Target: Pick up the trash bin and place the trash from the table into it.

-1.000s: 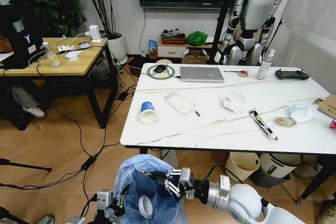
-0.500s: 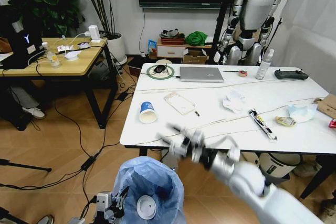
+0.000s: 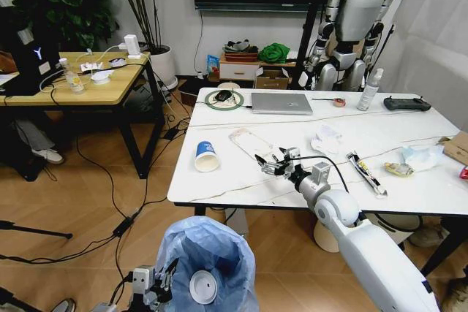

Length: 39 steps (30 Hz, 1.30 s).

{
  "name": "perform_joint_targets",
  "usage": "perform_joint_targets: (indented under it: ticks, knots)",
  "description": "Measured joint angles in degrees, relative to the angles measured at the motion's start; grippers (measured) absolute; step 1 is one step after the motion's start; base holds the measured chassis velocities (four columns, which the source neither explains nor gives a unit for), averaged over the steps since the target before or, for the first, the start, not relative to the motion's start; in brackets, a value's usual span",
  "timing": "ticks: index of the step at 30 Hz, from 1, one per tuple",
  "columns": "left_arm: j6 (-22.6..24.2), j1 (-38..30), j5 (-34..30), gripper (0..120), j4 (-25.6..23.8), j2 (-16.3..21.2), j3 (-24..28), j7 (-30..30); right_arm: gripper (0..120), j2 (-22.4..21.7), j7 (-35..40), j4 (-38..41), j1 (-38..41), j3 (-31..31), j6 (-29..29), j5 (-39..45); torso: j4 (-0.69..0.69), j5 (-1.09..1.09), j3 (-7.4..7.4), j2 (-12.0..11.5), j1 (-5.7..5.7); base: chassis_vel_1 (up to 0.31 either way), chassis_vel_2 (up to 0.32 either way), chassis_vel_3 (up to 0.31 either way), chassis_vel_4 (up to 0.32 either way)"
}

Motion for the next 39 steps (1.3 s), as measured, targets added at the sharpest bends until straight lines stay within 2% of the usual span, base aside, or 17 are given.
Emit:
perform_joint_targets:
  ticks: [5,11,12,13,15,18,22,24,30,34,36,39]
  knots:
    - [-0.1,0.0,0.1,0,0.0,-0.2,-0.1,0.0,100,2.5,0.5,-5.0,3.0,-0.3,-0.6,-0.8,0.02,0.01,0.0,0.0,0.0,0.0,0.0,0.0,0.0]
    - [-0.1,0.3,0.1,0,-0.2,-0.2,-0.4,0.0,95,2.4,-0.3,-7.3,4.0,-0.3,-0.6,-2.4,0.02,0.01,0.0,0.0,-0.01,0.0,0.0,0.0,0.0]
    - [-0.1,0.3,0.1,0,-0.2,-0.1,-0.4,0.0,89,1.9,-0.6,-7.5,3.7,-0.2,-0.5,-2.9,0.02,0.0,0.0,0.0,-0.01,0.0,0.0,0.0,0.0]
    - [-0.1,0.3,0.0,0,-0.2,-0.1,-0.4,0.0,89,1.8,-0.7,-7.5,3.6,-0.1,-0.4,-3.1,0.02,0.0,0.0,0.0,-0.01,0.0,0.0,0.0,0.0]
    - [-0.1,0.2,0.0,0,-0.2,0.0,-0.4,0.0,77,1.1,-0.8,-7.6,2.7,-0.1,-0.2,-3.5,-0.01,0.01,0.0,0.0,-0.01,0.0,0.0,0.0,0.0]
    - [-0.1,0.2,-0.1,0,-0.2,0.0,-0.4,0.0,71,0.8,-0.9,-7.6,2.3,0.1,-0.1,-3.8,0.0,0.0,-0.01,0.0,-0.02,0.0,0.0,0.0,0.0]
    - [-0.1,0.1,-0.2,0,-0.2,0.1,-0.4,0.0,51,0.4,-0.9,-7.6,2.0,0.4,0.2,-4.1,0.0,-0.01,-0.02,0.0,-0.02,0.0,0.0,0.0,0.0]
    - [-0.1,0.1,-0.2,0,-0.2,0.1,-0.4,0.0,48,0.3,-0.9,-7.6,2.0,0.3,0.2,-4.1,0.0,0.0,-0.02,0.0,-0.02,0.0,0.0,0.0,0.0]
    - [-0.1,-0.1,-0.3,0,-0.1,0.1,-0.3,0.0,23,-0.4,-1.0,-7.0,1.6,-0.1,0.3,-4.1,0.0,0.0,-0.01,0.0,-0.02,0.0,0.0,0.0,0.0]
    - [-0.1,-0.2,-0.4,0,0.0,0.2,-0.2,0.0,14,-0.7,-1.2,-6.3,1.1,-0.7,0.5,-4.1,0.01,0.0,-0.01,0.0,-0.02,0.0,0.0,0.0,0.0]
    - [-0.1,-0.4,-0.5,0,0.1,0.1,-0.1,0.0,2,-0.6,-1.4,-5.7,0.7,-1.1,0.7,-4.0,0.0,0.0,-0.01,0.0,-0.02,0.0,0.0,0.0,0.0]
    - [-0.1,-0.4,-0.5,0,0.2,0.1,-0.1,0.0,0,-0.5,-1.6,-5.3,0.9,-1.3,1.0,-3.2,0.01,0.02,0.01,0.0,-0.01,0.0,0.0,0.0,0.0]
